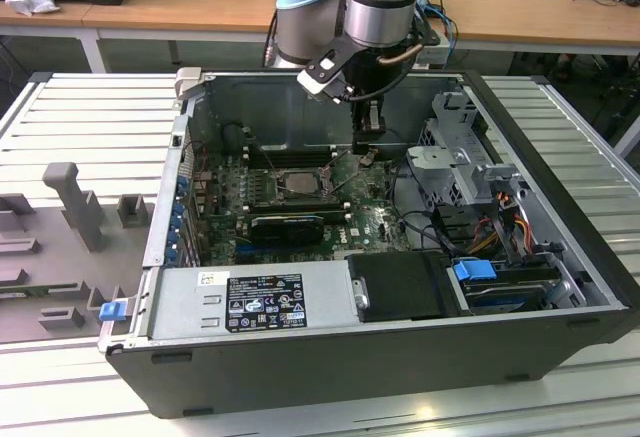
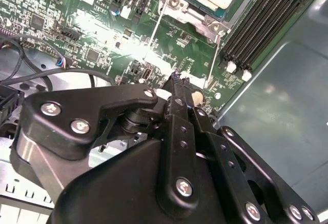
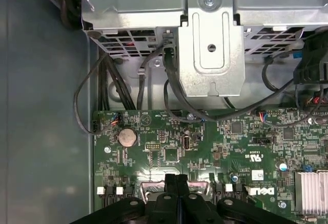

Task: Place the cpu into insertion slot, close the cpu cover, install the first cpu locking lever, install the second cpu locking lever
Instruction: 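Close the cpu cover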

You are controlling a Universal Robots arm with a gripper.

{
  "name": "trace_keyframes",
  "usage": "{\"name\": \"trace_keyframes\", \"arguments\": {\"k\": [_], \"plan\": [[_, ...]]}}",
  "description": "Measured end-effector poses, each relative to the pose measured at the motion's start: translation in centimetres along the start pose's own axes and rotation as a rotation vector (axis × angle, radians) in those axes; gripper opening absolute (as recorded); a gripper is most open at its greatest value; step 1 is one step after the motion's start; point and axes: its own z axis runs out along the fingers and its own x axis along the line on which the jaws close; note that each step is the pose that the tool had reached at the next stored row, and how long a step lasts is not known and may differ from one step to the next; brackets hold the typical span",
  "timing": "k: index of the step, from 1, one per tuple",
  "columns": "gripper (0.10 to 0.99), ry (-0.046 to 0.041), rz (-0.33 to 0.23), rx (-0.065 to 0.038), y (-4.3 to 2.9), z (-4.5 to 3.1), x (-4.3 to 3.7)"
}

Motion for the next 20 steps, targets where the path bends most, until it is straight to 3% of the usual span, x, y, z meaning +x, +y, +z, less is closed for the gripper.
{"name": "trace_keyframes", "arguments": {"k": [5, 9, 16, 20], "plan": [[0.106, 0.0004, 0.000, 0.000, 0.39, 0.70, 0.00], [0.106, 0.0008, 0.000, 0.001, 1.63, 0.78, 0.04], [0.106, 0.0010, -0.003, 0.001, 1.60, 1.98, -0.09], [0.106, 0.0010, -0.004, 0.001, 1.58, 2.20, -0.28]]}}
